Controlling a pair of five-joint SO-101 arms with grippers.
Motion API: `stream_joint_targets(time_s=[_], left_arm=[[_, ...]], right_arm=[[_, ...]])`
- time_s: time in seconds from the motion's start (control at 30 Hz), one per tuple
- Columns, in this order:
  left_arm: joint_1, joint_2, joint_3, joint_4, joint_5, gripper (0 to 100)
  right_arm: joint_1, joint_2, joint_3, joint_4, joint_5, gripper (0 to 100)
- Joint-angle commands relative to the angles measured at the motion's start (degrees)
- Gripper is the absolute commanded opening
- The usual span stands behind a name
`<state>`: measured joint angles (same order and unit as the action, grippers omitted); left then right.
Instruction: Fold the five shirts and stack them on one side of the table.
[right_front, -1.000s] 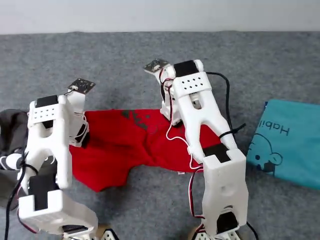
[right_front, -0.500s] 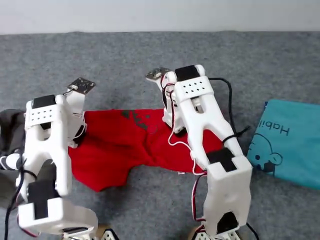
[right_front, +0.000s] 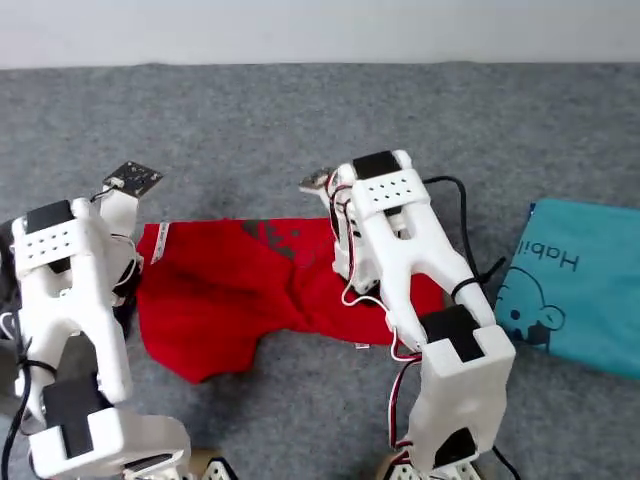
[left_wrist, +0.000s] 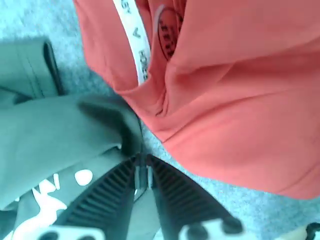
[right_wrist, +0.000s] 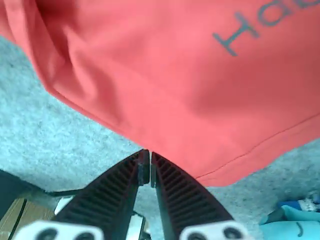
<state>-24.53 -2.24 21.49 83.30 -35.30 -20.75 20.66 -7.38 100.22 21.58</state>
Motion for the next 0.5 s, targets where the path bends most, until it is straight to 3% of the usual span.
stream_joint_targets(time_s=[0.0, 0.23, 0.47], left_arm=[[1.4, -2.6, -0.1, -1.3, -0.5, 1], [6.0, -2.6, -0.1, -5.0, 6.0, 14], [6.9, 4.1, -0.4, -8.7, 7.2, 16]], right_arm=[[-1.5, -3.8, 0.3, 0.3, -0.6, 1.4], [-3.3, -8.0, 0.3, 0.4, -3.0, 1.4], [-2.7, -14.4, 2.5, 2.2, -2.9, 1.4]])
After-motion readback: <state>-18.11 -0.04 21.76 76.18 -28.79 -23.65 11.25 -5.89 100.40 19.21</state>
